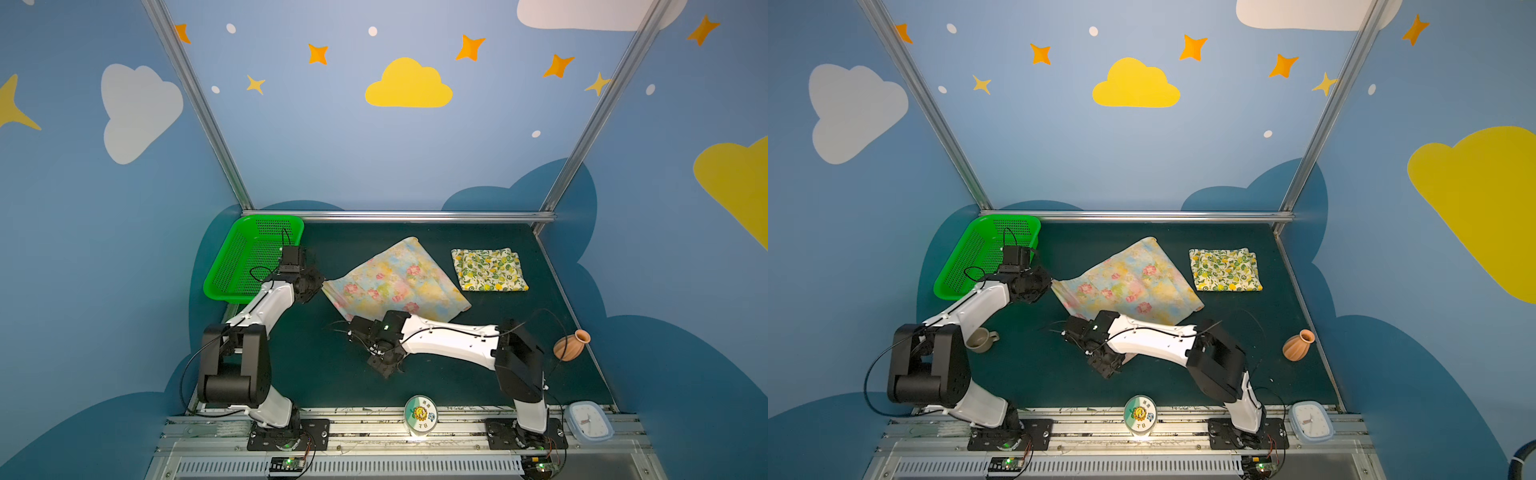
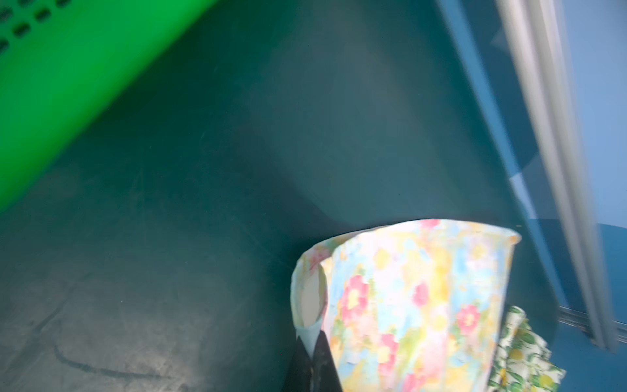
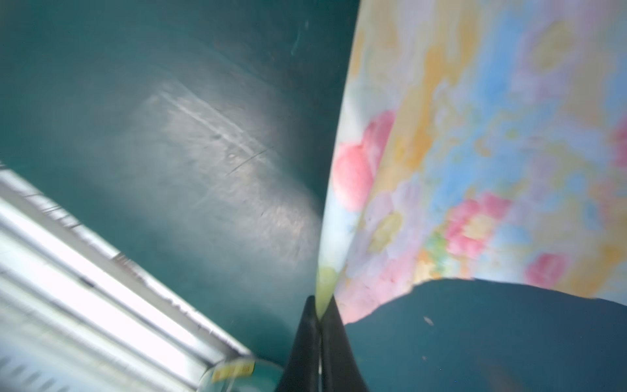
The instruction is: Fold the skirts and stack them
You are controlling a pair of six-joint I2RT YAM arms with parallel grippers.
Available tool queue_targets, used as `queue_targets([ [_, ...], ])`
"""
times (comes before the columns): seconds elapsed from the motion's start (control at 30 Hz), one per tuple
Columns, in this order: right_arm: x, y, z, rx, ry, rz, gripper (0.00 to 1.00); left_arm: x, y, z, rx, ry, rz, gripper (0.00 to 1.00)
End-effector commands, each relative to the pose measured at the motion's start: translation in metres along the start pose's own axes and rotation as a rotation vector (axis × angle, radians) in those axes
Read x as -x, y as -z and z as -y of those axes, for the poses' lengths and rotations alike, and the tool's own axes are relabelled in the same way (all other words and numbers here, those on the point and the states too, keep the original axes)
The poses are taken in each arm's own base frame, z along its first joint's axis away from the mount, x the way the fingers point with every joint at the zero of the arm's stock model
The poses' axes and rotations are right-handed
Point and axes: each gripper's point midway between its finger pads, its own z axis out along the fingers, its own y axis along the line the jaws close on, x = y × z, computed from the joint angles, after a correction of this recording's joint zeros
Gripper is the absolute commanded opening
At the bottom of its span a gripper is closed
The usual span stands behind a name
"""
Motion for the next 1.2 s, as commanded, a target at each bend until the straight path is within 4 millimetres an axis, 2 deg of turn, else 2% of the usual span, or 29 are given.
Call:
queue_targets([
  [0.0,-0.006,0.029,-0.001,0.032,0.006,0.017,0.0,0.011,0.022,0.01,-0.01,0.014,0.023,0.04],
  [0.23,-0.002,0.06,-0.004,0.078,0.002,0.094,0.0,0.022,0.059,0.015,-0.024,0.034,0.059,0.04],
  [0.43,-0.005,0.073,-0.013,0.131,0.002,0.129,0.0,0.027,0.086,0.009,-0.03,0.062,0.079,0.04],
  [0.57,-0.005,0.078,-0.023,0.178,0.004,0.151,0.0,0.024,0.103,0.003,-0.023,0.064,0.091,0.04],
  [1.0,-0.01,0.082,-0.047,0.238,0.058,0.171,0.0,0.015,0.134,-0.019,0.02,0.064,0.114,0.04],
  [1.17,-0.008,0.087,-0.064,0.291,0.097,0.193,0.0,0.011,0.147,-0.028,0.046,0.063,0.132,0.04],
])
